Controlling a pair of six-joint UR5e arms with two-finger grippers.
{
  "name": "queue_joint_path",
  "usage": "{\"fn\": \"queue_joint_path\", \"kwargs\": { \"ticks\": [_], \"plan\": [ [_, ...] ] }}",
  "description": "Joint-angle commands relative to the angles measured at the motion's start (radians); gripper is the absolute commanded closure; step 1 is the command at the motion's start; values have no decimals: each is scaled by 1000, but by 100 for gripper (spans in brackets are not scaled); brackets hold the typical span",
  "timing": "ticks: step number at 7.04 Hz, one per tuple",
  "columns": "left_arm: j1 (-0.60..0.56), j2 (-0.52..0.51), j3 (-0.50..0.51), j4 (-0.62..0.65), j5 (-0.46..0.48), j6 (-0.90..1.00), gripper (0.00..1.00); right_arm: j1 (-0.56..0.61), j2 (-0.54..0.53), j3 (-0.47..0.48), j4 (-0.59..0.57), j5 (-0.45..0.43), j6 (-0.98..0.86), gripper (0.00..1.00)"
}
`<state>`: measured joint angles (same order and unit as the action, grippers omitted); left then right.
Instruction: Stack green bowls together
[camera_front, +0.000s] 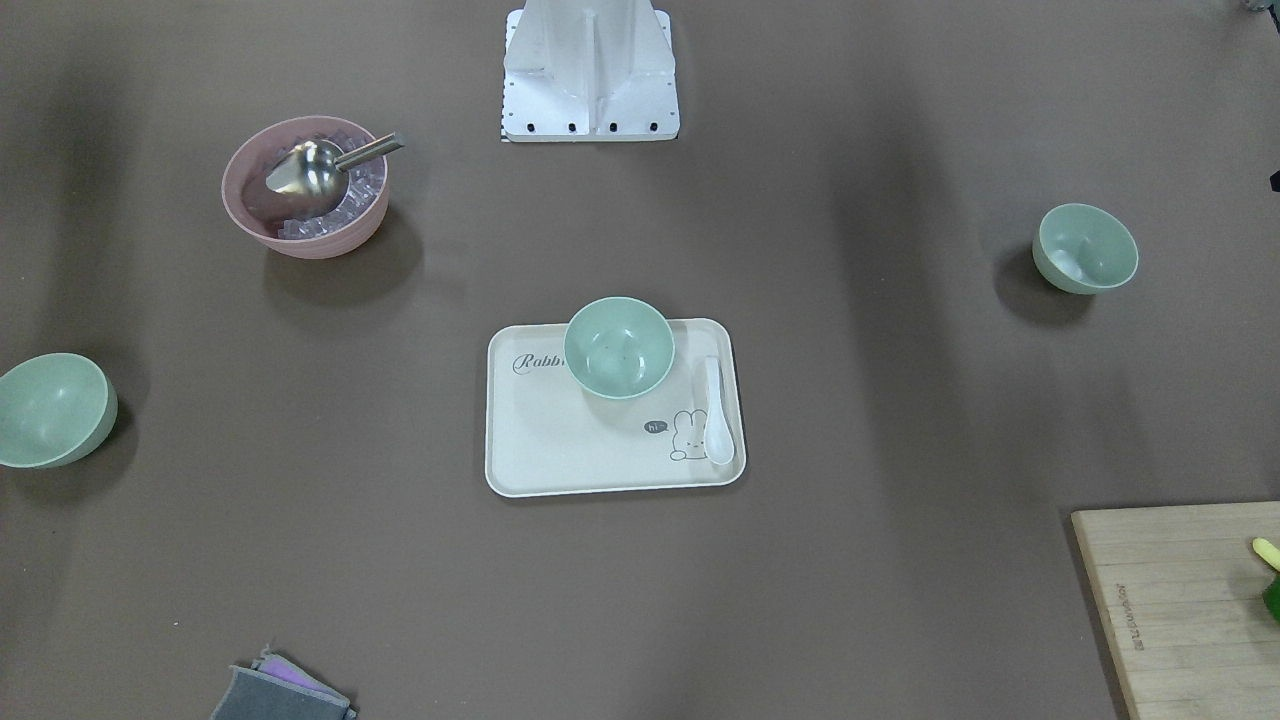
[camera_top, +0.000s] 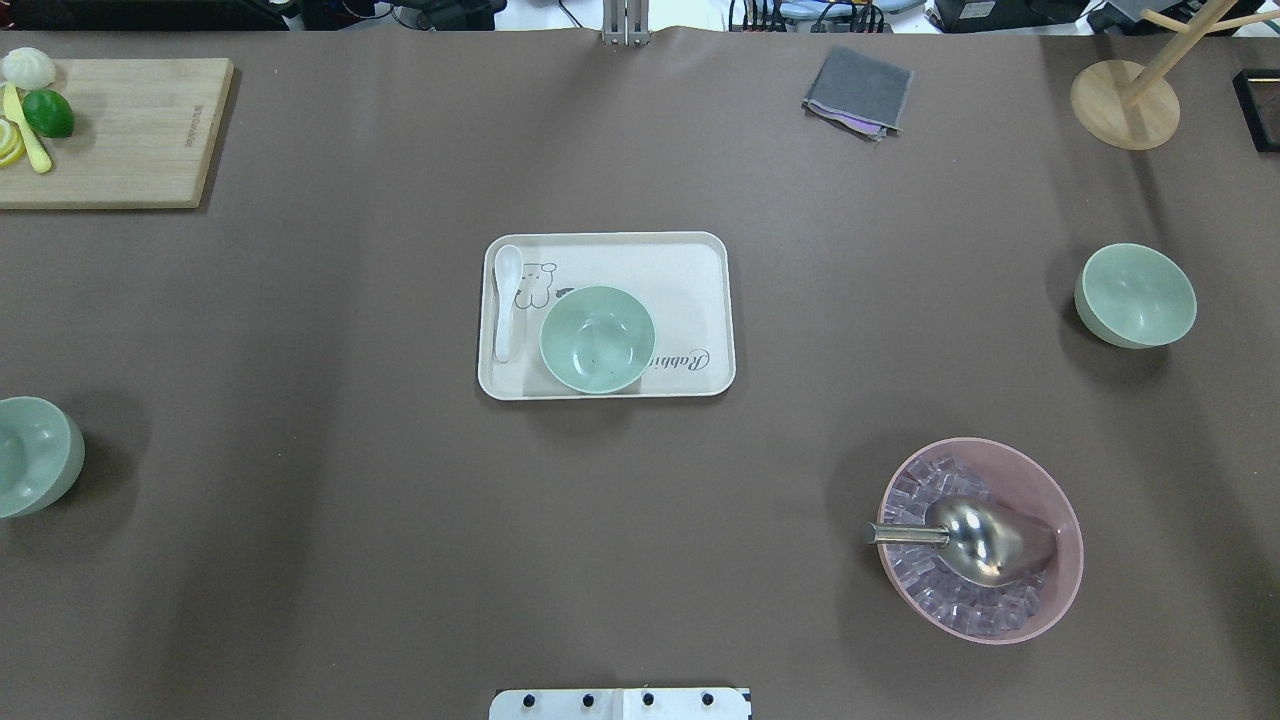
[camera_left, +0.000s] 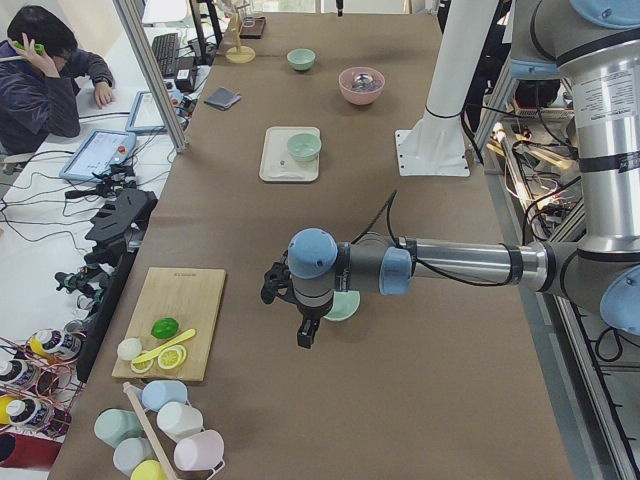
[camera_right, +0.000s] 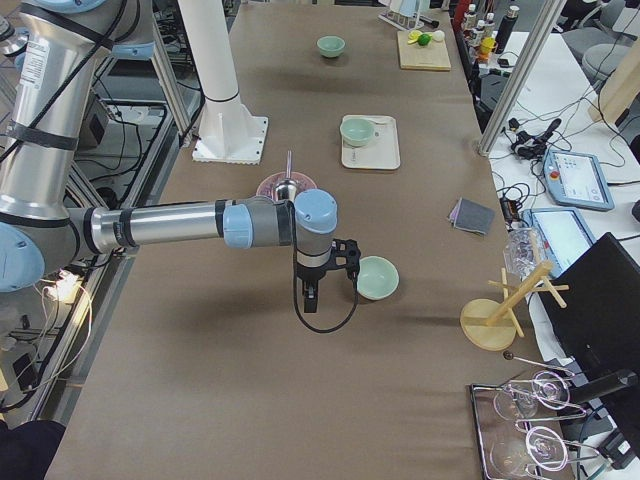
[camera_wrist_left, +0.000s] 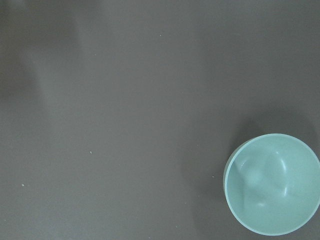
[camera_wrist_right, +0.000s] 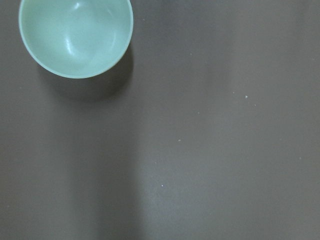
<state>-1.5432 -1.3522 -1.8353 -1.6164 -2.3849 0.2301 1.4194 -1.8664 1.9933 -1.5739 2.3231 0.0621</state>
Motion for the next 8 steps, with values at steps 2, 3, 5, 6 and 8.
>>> {"fn": "queue_joint_path", "kwargs": {
  "ticks": [2,3,5,6,8],
  "plan": [
    [-2,-59,-22,-136,7,9,2,19,-5,5,284,10,13,0],
    [-2,-83,16,-281,10,-12,2,24,-4,16,293,22,12,0],
    [-2,-70,15,-359,1,-80,2,24,19,30,293,50,13,0],
    [0,-53,52,-447,1,-84,2,23,26,30,292,36,13,0],
    [53,-27,74,-499,-23,-220,2,13,12,-1,288,50,101,0]
  ]
}}
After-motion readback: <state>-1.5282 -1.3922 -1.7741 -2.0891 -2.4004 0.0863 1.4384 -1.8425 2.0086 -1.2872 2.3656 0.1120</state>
